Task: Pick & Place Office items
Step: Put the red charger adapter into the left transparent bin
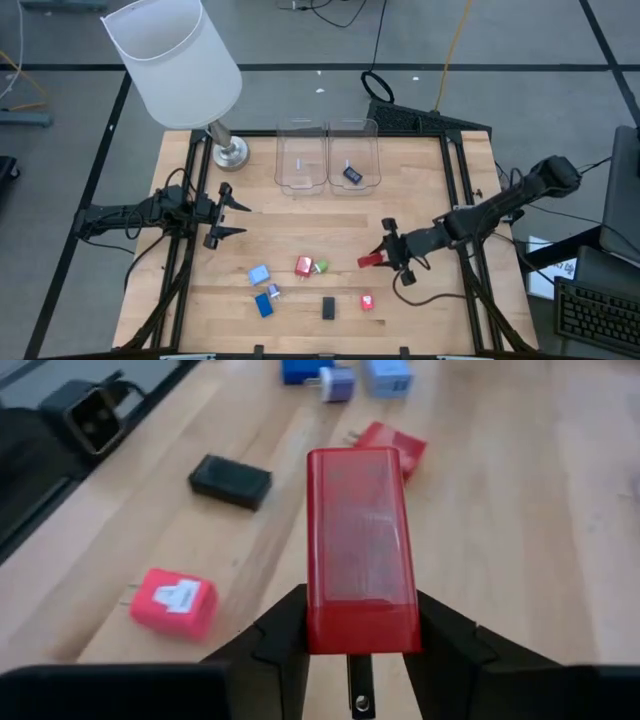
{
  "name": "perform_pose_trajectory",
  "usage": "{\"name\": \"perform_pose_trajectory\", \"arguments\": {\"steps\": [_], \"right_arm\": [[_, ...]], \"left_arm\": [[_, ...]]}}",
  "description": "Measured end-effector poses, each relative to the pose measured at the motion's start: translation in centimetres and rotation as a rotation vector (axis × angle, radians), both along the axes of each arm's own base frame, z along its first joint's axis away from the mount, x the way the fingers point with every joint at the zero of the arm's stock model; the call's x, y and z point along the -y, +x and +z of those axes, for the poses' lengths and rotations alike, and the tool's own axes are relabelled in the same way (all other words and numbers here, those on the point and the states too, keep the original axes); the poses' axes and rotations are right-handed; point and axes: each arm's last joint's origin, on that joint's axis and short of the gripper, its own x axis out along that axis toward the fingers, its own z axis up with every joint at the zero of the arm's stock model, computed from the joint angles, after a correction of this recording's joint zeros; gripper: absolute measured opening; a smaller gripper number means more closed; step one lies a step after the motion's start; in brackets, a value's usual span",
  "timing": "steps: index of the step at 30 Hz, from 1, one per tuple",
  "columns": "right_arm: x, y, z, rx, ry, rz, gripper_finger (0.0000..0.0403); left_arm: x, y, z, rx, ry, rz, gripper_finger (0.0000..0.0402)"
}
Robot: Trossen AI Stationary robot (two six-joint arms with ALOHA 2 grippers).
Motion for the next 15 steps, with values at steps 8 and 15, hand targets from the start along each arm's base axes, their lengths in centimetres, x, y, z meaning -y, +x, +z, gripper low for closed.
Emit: {"name": "perform_pose_trajectory", "arguments": {"steps": [8,15], "right_arm": [[1.8,0.8,0.1,0.01,0.032,-0.099,0.0122],[2.5,1.3,0.6,0.074,0.033,-0.115,0.0122]], "left_arm": [[0.0,-0.1,1.2,0.118,-0.04,-0.006,0.0267],[0.0,-0.3,2.4,0.209,-0.208,0.006,0.0267]]}}
